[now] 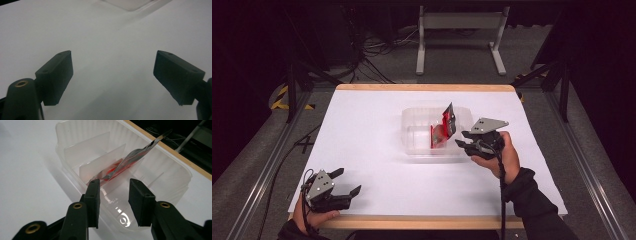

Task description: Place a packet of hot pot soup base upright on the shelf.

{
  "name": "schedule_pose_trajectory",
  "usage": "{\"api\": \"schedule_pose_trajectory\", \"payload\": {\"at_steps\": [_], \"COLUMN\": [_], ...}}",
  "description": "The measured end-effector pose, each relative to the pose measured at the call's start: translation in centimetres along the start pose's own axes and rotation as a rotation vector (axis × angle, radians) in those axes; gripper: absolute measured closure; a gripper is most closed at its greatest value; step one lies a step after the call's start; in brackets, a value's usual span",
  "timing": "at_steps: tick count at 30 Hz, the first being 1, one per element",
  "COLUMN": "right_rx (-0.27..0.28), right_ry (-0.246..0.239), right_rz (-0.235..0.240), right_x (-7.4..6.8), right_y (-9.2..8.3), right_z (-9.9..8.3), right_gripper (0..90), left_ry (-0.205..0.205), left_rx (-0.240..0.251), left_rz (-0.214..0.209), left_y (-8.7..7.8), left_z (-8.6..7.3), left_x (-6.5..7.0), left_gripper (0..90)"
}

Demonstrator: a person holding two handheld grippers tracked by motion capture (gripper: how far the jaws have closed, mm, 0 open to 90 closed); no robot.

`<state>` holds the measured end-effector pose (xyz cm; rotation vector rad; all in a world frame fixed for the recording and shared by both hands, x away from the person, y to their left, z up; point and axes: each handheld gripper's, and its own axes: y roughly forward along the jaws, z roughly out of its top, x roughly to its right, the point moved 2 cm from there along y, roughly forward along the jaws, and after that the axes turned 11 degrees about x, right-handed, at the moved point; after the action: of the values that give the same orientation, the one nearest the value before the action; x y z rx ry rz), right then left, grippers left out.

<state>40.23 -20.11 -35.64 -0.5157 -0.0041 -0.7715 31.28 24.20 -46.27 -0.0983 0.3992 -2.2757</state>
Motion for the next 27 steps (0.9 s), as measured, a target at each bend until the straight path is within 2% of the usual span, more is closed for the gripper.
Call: {"api": "schedule_pose_trajectory", "payload": {"at_steps": [5, 27], "right_rx": [-0.017, -0.058], "right_ry": [-0.026, -0.08], "right_rz": [-0.005, -0.023], "right_x": [0.0, 0.3], "right_y": [-0.6, -2.8], "right_z": [-0.4, -2.4], "right_gripper": [59.1, 48.4], "left_ry": [0.009, 0.016], "left_rx": [0.0, -0.009], "left_rz": [0.0, -0.001], "left_y": [0.0, 0.0], "left_z": [0.0, -0.1], "left_x": [0.0, 0.0], "left_gripper": [16.9, 17.1]}}
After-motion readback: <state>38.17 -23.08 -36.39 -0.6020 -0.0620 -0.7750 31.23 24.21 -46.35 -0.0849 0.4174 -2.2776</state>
